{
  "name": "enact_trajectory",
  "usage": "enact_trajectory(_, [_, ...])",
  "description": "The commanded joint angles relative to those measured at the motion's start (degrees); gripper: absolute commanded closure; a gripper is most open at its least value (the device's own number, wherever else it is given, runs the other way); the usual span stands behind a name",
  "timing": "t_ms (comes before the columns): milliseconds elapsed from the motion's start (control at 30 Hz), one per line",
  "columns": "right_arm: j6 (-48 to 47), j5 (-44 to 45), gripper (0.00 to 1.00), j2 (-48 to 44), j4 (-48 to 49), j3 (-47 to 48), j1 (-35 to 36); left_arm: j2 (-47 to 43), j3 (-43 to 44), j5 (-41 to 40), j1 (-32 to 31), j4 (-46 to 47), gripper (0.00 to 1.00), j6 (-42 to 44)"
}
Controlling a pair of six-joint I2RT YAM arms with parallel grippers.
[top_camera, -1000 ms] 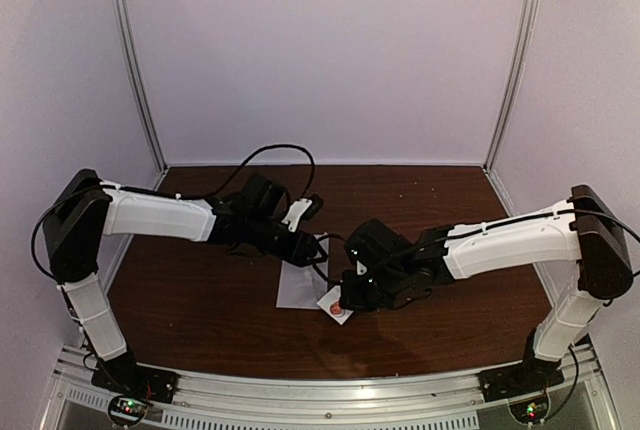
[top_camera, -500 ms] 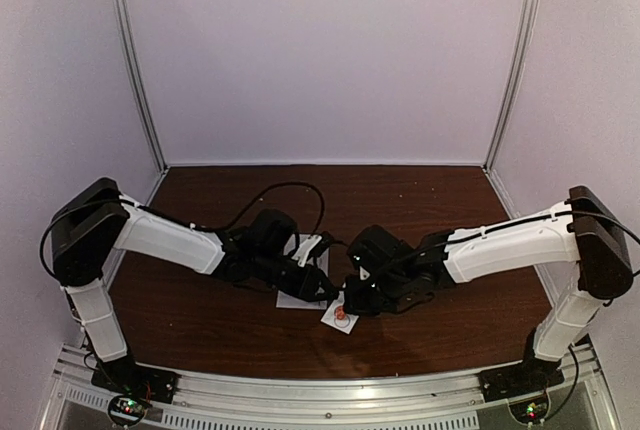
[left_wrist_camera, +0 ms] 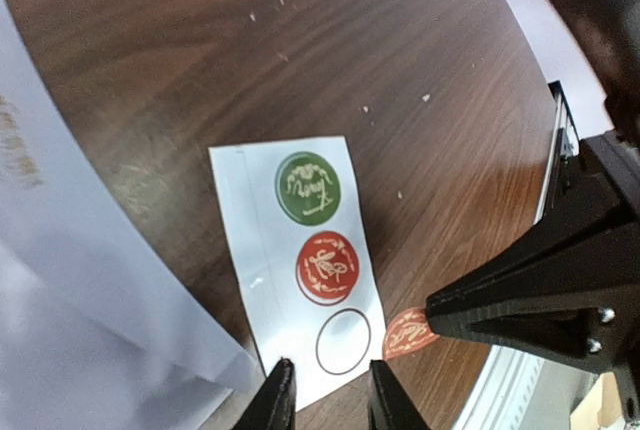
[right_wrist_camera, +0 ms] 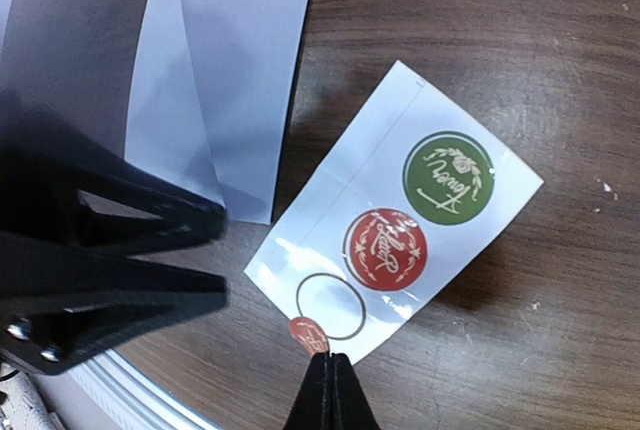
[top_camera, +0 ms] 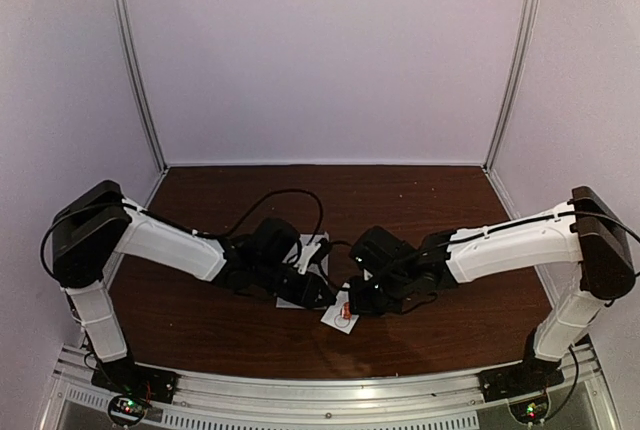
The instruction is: Place the letter into the envelope and seal it
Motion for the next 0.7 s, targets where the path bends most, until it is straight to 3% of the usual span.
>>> enact_trajectory(0, [-2.65, 4.95, 1.0, -3.78, -4.62, 2.34, -1.37, -8.04, 2.82, -8.3, 3.05, -6.68, 0.75, 5.29])
enact_trajectory(267, [-9.97, 4.63, 1.0, -4.17, -3.2, 5.79, -7.11, -10.43, 7.38, -9.32, 13.72, -20.19, 0.6, 12.07])
enact_trajectory(467, [-13.53, 4.39, 1.0, -3.1, -1.58, 8.16, -10.69, -7.78, 11.5, -8.24, 14.63, -22.68, 0.29, 12.58])
enact_trajectory(667, [-15.56, 3.95, 1.0, -4.15, -0.67, 7.41, -13.37, -5.36, 10.81, -4.9, 14.26, -16.97, 0.32, 7.32])
